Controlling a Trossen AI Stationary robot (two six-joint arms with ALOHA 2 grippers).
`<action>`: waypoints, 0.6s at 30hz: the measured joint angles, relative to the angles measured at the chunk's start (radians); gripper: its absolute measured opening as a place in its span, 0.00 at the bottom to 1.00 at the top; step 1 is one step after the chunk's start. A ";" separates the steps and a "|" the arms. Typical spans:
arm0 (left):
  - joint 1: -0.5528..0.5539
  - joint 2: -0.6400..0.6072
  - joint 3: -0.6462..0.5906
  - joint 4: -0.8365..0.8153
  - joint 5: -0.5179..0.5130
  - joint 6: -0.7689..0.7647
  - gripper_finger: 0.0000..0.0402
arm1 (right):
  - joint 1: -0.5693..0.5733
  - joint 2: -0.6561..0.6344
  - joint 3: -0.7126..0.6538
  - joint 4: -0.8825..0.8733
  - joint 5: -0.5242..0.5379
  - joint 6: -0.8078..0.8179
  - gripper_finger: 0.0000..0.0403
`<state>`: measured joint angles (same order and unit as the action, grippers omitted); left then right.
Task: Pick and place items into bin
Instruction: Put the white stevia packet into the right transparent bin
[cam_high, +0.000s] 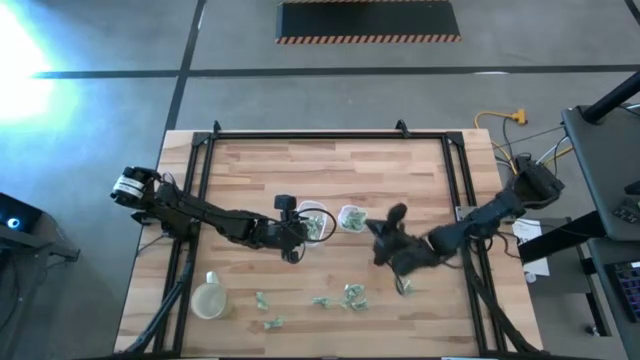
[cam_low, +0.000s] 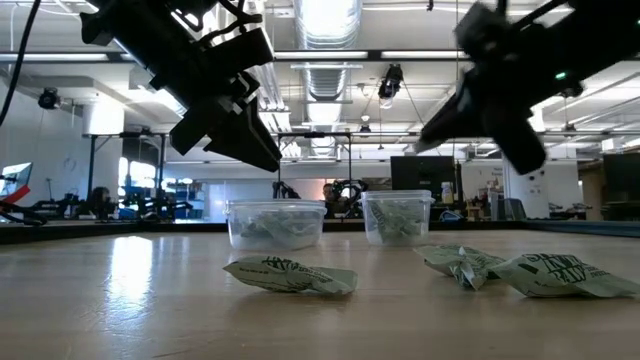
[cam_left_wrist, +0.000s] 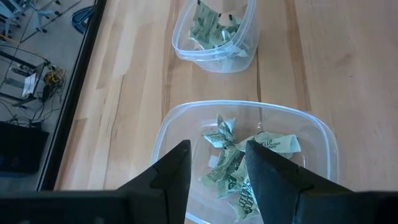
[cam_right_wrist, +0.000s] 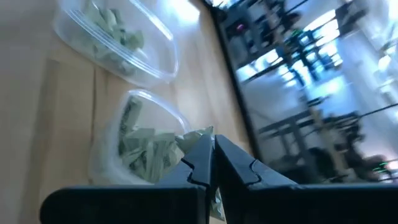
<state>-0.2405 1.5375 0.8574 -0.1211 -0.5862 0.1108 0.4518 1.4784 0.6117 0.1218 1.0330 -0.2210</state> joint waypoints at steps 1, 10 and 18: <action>0.000 0.000 0.000 0.000 0.000 0.000 0.34 | -0.037 0.000 0.000 0.014 -0.045 -0.011 0.02; 0.000 0.000 0.000 0.000 0.000 0.000 0.34 | -0.294 0.000 0.000 0.129 -0.433 -0.021 0.02; 0.000 0.000 0.000 0.000 0.000 0.000 0.34 | -0.306 0.000 -0.002 0.122 -0.513 0.015 0.02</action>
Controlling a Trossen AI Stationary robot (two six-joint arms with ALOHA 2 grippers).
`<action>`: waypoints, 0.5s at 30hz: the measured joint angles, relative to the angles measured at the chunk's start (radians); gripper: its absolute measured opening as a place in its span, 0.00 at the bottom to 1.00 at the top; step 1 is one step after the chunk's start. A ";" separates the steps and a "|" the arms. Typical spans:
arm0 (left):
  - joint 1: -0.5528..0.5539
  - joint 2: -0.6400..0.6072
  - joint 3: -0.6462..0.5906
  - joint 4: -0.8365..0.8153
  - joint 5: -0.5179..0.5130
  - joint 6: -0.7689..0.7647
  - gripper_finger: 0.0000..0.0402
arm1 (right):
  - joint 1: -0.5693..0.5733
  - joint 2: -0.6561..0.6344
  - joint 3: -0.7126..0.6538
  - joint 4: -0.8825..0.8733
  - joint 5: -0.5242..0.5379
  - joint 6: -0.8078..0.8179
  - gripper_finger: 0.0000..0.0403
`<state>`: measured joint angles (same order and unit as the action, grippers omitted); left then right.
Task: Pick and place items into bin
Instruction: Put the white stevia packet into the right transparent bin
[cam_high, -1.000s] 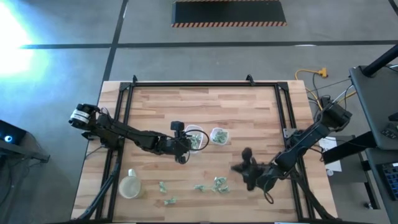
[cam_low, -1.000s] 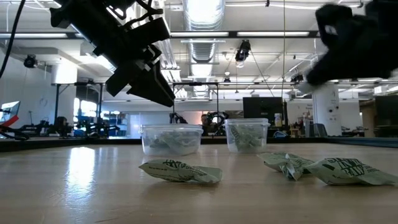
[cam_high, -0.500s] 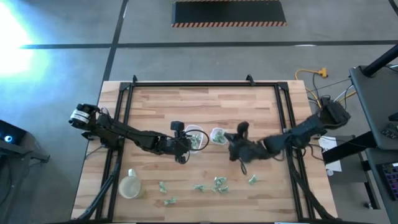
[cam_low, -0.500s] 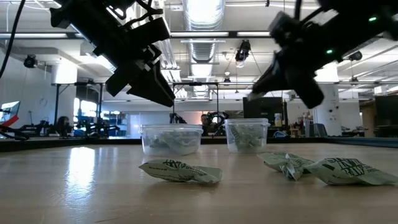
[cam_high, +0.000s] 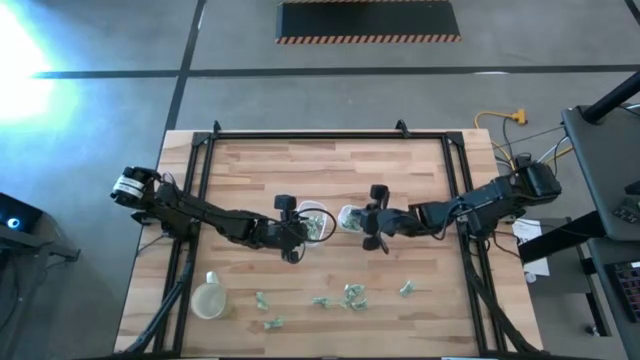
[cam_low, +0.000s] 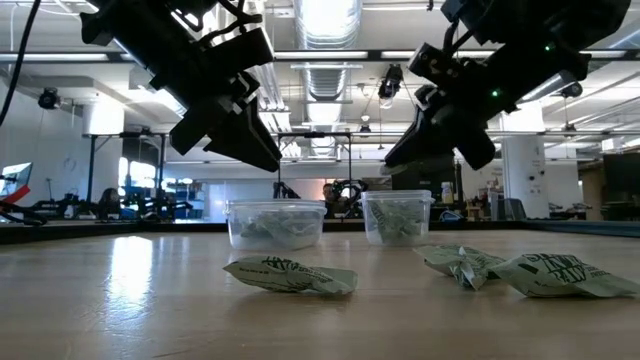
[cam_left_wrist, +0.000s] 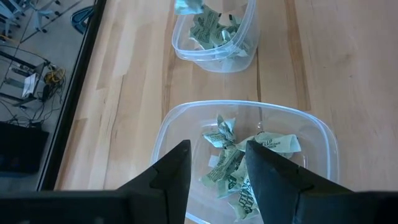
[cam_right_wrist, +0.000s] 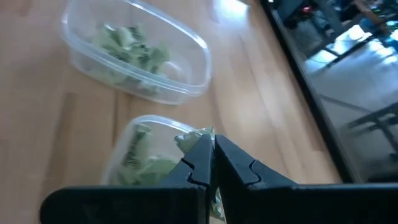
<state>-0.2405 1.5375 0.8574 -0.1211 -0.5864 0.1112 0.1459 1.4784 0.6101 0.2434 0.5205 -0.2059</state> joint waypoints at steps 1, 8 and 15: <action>0.000 0.000 0.000 0.000 0.000 0.000 0.34 | 0.000 0.000 0.000 0.000 -0.013 0.005 0.02; 0.000 0.000 0.000 0.000 0.000 0.000 0.34 | 0.000 0.000 -0.008 -0.007 -0.033 0.030 0.03; 0.000 0.000 0.000 0.000 0.000 0.000 0.34 | 0.000 0.000 -0.017 -0.007 -0.035 0.042 0.14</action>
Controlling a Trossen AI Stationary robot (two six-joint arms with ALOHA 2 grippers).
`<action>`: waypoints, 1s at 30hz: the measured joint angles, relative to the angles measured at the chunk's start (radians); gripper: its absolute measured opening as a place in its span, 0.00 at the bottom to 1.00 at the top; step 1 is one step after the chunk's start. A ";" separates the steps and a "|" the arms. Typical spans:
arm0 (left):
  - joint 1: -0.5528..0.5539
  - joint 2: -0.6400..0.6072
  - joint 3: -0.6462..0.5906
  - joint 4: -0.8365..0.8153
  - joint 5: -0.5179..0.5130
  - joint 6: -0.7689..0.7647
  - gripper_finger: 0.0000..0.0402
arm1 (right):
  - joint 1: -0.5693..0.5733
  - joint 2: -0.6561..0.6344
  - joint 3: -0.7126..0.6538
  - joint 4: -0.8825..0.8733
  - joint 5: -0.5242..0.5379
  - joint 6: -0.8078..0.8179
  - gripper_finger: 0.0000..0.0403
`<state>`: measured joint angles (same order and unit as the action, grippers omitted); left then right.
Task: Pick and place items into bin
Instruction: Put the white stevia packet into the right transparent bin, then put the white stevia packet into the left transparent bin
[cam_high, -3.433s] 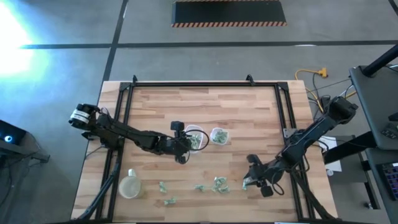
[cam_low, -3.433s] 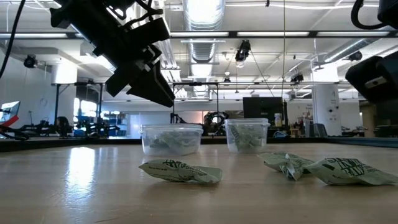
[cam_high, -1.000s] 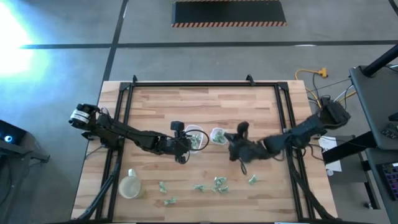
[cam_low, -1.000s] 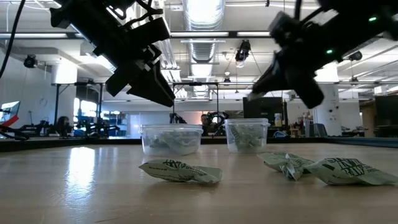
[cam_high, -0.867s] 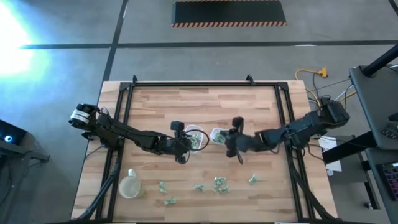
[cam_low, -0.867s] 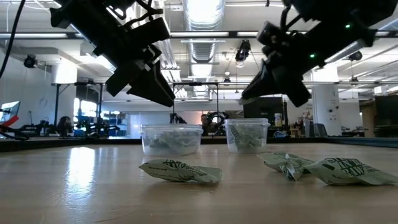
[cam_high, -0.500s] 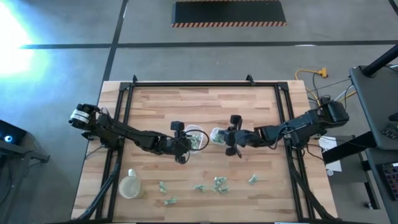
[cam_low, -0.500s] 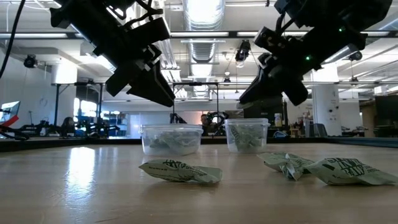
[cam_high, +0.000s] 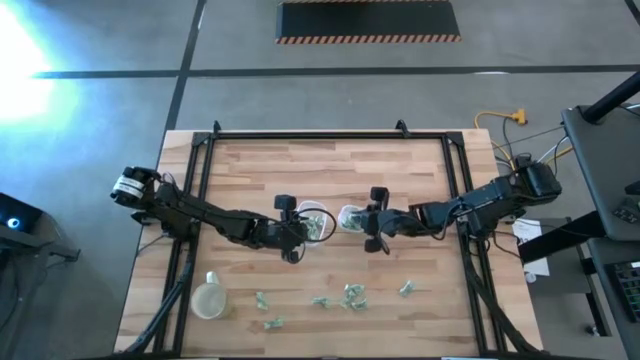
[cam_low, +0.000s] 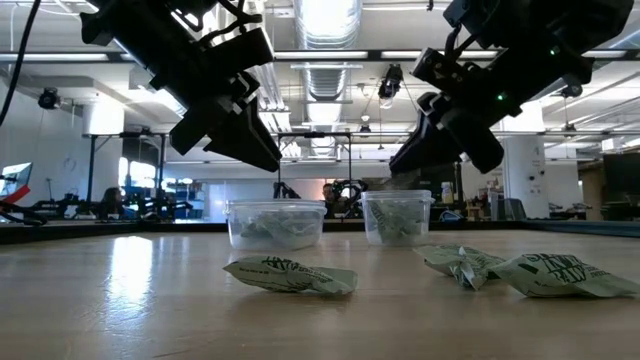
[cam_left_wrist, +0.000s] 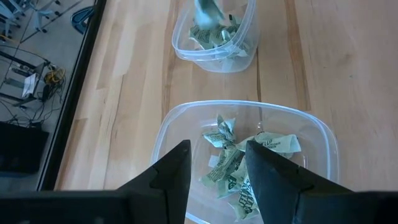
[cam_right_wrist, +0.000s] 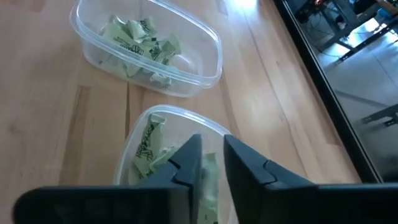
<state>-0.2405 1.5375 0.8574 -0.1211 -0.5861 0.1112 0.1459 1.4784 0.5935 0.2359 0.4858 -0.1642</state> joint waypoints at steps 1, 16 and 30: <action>0.000 0.000 0.000 0.000 0.000 0.000 0.34 | 0.000 0.000 0.000 0.000 0.000 0.000 0.16; -0.007 0.000 0.012 0.000 0.000 0.000 0.34 | 0.025 -0.108 -0.001 -0.087 0.176 0.010 0.31; -0.150 -0.002 0.089 0.001 0.250 -0.025 0.34 | 0.190 -0.385 -0.013 -0.416 0.053 0.259 0.25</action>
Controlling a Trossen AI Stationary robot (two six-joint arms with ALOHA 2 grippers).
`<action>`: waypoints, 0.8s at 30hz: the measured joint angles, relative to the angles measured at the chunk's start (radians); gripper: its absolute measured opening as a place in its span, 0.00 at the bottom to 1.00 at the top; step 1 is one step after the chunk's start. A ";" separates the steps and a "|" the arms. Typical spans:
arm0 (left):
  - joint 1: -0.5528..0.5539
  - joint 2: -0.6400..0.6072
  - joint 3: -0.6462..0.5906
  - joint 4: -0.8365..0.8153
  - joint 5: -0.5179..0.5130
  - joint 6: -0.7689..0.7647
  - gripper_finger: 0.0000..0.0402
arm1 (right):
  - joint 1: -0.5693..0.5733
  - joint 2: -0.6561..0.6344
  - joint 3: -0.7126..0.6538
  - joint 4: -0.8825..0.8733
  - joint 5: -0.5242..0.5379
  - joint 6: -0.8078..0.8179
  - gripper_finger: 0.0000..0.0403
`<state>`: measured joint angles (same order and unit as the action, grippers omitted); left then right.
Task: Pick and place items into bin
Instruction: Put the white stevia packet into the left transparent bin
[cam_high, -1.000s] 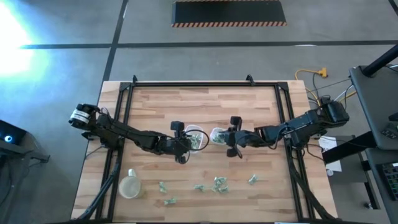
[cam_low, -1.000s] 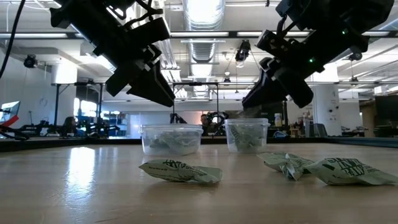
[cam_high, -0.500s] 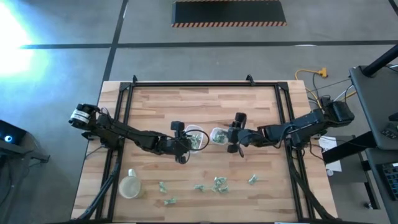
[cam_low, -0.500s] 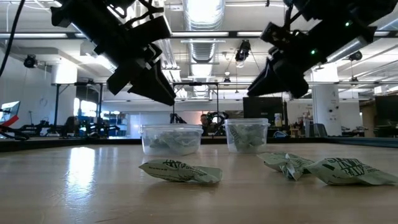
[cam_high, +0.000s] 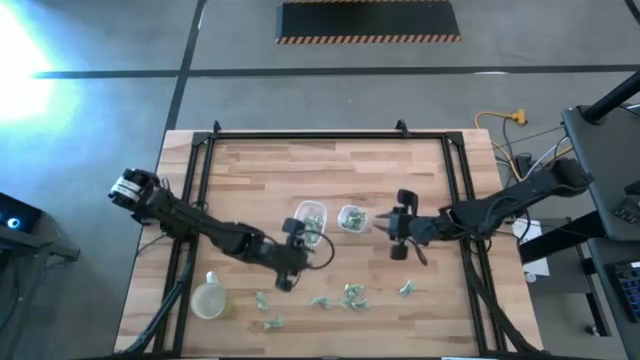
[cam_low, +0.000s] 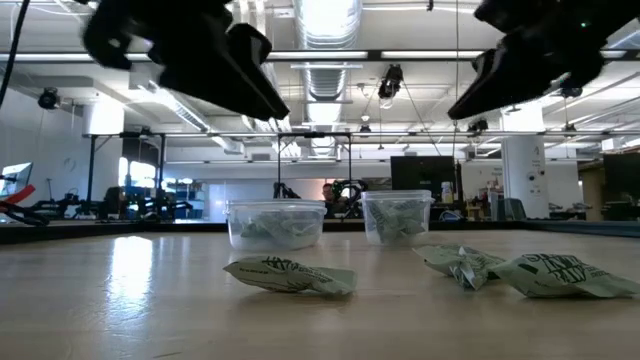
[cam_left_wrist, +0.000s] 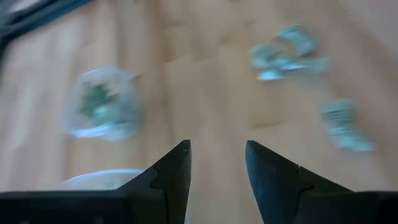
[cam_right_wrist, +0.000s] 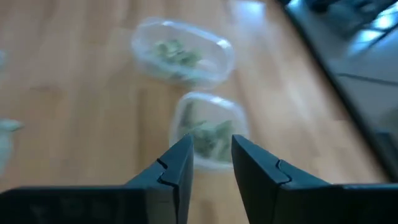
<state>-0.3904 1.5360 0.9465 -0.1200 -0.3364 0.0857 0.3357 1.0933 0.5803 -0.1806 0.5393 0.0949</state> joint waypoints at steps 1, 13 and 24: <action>-0.011 0.000 0.001 0.003 0.020 -0.012 0.34 | 0.009 -0.008 -0.004 -0.007 -0.023 0.016 0.24; -0.063 0.120 -0.088 0.321 0.210 -0.022 0.34 | 0.055 0.014 -0.031 -0.003 -0.125 0.060 0.20; -0.063 0.282 -0.057 0.409 0.276 -0.028 0.34 | 0.055 0.021 -0.031 0.003 -0.133 0.074 0.22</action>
<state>-0.4538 1.8177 0.8893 0.2891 -0.0607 0.0580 0.3904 1.1145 0.5491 -0.1771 0.4061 0.1692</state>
